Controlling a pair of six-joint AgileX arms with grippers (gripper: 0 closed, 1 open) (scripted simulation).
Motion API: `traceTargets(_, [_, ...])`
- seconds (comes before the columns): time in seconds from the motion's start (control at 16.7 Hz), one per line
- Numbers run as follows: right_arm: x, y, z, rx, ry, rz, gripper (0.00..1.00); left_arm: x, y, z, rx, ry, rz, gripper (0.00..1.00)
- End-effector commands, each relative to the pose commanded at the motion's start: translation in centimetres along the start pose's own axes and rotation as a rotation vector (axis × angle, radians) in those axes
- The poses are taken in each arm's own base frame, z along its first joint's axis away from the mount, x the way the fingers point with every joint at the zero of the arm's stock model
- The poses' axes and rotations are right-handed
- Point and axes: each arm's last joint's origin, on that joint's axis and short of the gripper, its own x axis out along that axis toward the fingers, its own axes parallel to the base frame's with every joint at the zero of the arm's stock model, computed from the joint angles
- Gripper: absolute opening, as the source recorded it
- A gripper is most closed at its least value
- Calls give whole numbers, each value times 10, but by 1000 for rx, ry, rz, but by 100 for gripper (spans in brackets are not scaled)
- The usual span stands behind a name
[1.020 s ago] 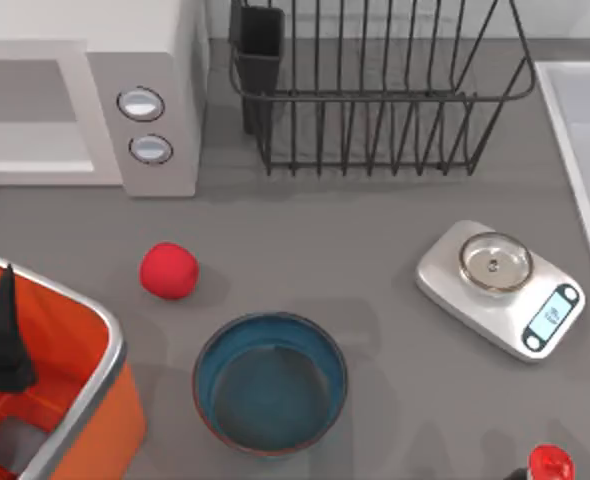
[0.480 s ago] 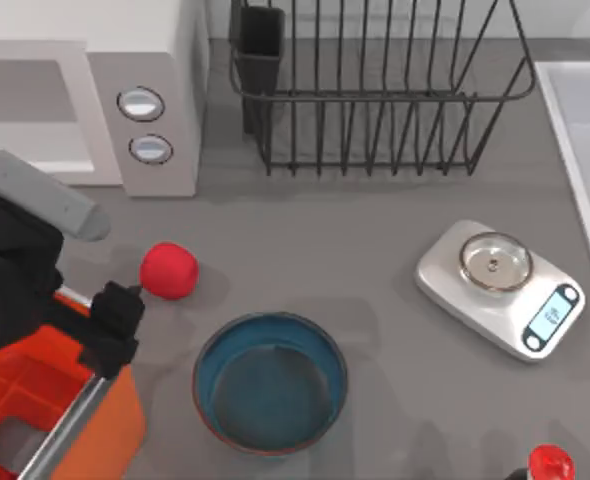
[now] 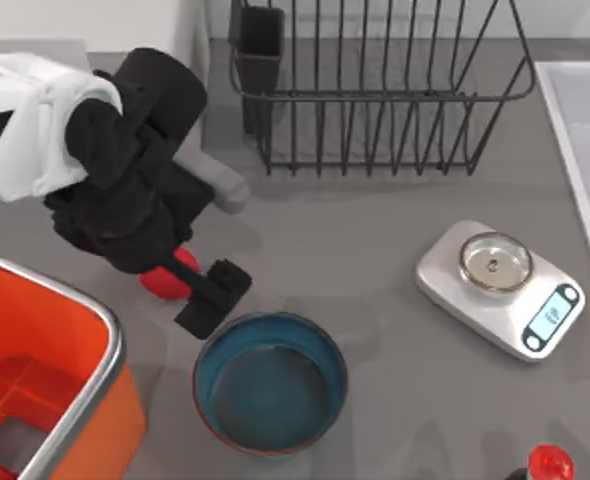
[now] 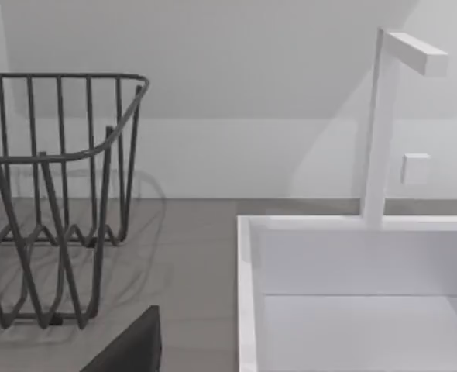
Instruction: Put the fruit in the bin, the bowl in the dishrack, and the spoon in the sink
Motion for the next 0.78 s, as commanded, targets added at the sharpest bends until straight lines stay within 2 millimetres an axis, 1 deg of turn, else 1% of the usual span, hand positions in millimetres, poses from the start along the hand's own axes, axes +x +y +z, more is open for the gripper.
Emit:
traceTargets(0.18, [0,0,0,0,0,0,100,22,12,31,-67,124,-15,100])
traceTargets(0.36, [0,0,0,0,0,0,100,31,29,52,-161,177,-16,100])
traceTargets(0.48, [0,0,0,0,0,0,100,33,42,60,-226,193,-13,100])
traceTargets(0.6, [0,0,0,0,0,0,100,33,52,62,-276,199,-10,100])
traceTargets(0.78, [0,0,0,0,0,0,100,33,55,63,-297,201,-9,100])
